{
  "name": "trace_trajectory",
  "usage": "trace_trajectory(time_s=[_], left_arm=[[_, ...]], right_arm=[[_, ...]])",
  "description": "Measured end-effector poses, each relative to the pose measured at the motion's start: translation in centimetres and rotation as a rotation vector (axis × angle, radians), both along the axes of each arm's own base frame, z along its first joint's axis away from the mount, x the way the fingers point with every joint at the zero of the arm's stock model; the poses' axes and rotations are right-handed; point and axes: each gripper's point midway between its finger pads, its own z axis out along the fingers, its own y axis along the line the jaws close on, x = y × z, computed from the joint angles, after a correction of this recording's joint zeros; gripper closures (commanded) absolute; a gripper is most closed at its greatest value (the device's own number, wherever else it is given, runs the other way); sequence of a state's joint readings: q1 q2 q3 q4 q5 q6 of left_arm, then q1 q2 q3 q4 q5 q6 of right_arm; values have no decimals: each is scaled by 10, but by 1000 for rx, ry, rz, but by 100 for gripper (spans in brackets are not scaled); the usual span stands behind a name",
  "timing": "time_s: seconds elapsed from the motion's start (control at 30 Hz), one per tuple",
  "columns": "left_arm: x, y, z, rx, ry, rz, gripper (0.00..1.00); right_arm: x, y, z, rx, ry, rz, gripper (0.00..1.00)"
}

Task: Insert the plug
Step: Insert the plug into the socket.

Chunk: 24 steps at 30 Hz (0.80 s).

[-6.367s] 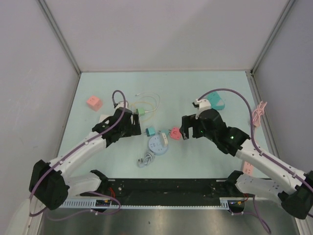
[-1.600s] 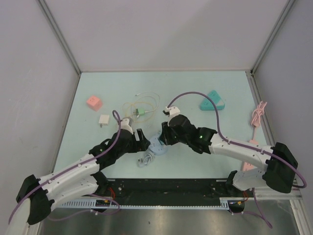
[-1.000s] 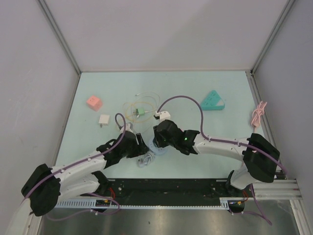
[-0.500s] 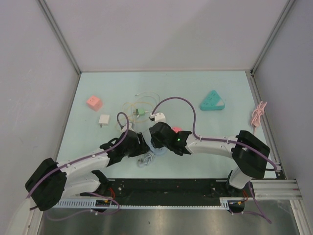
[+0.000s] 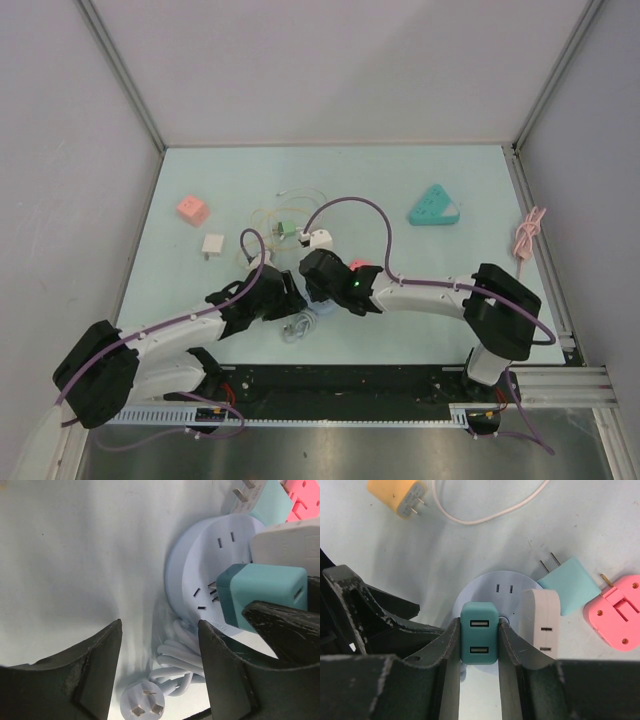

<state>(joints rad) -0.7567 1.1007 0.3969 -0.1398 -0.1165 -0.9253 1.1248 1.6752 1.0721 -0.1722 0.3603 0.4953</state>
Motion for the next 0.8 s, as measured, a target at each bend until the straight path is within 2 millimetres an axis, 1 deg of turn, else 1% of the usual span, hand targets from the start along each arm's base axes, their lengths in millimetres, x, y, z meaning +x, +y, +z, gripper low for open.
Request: trace_trajectory(time_s=[0.07,0.2,0.53,0.67,0.8], left_arm=[[0,0,0,0,1,-1,34],[-1,-1,0,-4,4,-5,34],[-2,0,2,-4,2,-1,35],[-2,6,9,-3,-19,15,33],[1,17,27,-16,-72,61,29]], right_arm=[[1,3,-1,-13,-3,0,100],[-1,6,-10,-65,-13,8,100],[0,10,-11,-143,-26,52,100],[1,11,-12,-156,-15,63,100],[-1,12,-15,-168,-4,75,100]])
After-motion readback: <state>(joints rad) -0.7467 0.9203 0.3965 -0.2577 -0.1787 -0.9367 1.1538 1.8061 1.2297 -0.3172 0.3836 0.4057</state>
